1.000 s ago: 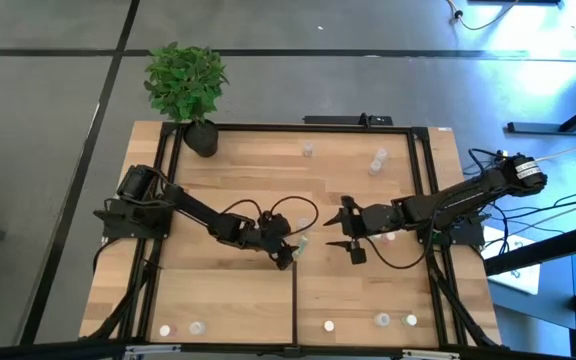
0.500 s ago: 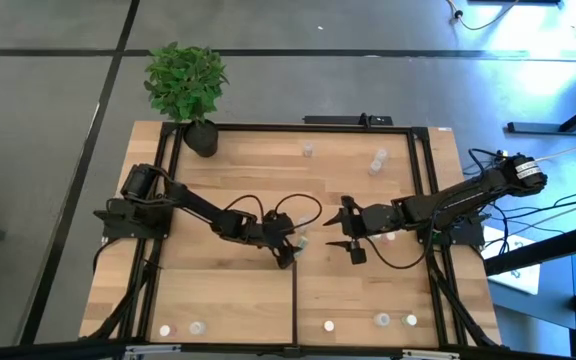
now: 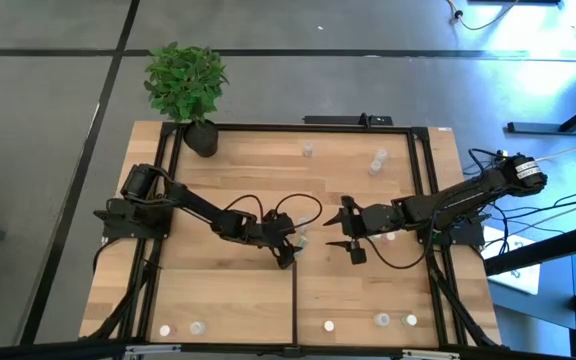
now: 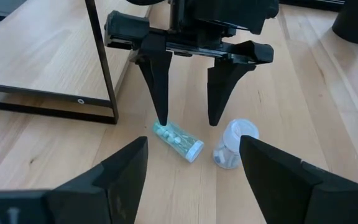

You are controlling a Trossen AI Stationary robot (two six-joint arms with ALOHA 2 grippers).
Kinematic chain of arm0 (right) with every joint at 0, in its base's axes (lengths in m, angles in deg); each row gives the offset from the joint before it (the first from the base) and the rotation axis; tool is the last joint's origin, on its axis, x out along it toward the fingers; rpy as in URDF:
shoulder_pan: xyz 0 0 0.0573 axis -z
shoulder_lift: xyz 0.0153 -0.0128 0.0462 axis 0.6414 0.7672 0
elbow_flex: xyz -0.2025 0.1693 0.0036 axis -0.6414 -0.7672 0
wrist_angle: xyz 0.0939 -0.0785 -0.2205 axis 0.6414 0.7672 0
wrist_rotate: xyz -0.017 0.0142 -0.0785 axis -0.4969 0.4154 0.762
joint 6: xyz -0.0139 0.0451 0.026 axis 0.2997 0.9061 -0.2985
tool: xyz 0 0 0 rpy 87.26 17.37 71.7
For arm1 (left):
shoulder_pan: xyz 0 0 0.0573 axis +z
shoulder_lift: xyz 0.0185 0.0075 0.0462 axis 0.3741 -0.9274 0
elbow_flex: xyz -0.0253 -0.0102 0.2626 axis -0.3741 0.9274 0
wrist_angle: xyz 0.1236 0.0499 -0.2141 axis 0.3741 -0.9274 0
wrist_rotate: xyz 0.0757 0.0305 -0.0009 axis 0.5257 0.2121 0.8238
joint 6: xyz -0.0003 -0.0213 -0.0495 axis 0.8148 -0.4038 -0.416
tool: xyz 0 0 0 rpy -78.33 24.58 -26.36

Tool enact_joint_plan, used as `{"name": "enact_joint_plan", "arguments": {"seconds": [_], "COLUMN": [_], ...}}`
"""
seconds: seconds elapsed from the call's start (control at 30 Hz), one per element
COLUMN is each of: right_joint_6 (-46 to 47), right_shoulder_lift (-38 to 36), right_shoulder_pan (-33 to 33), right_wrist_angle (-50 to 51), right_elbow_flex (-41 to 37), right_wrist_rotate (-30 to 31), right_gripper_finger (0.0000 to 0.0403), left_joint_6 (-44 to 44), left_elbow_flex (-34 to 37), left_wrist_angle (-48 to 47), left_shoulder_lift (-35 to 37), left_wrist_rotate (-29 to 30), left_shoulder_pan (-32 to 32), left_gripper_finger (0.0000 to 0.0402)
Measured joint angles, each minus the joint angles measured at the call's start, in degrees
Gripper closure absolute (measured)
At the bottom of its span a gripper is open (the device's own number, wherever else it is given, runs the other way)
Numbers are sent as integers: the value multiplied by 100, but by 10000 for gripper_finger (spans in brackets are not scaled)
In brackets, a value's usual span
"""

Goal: Pick and place medicine bottles onto shelf by color
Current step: Put the top left green pill bottle on the shelf

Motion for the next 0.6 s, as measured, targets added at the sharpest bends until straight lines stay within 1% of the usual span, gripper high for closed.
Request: {"name": "enact_joint_plan", "arguments": {"seconds": [0.2,0.4,0.5,0.6], "right_joint_6": [1,-9,-10,-5], "right_shoulder_lift": [0,0,0,2], "right_shoulder_pan": [0,-1,0,-1], "right_wrist_angle": [0,0,2,0], "right_elbow_flex": [-1,1,1,1], "right_wrist_rotate": [0,0,0,0], "right_gripper_finger": [146,146,146,146], "left_joint_6": [6,-138,-143,-141], "left_elbow_flex": [0,8,-7,-7], "left_wrist_angle": [-17,167,374,367], "left_shoulder_lift": [-10,-421,-531,-532], "left_wrist_rotate": [49,97,106,95], "left_shoulder_pan": [0,-4,-4,-2], "left_gripper_finger": [113,113,113,113]}}
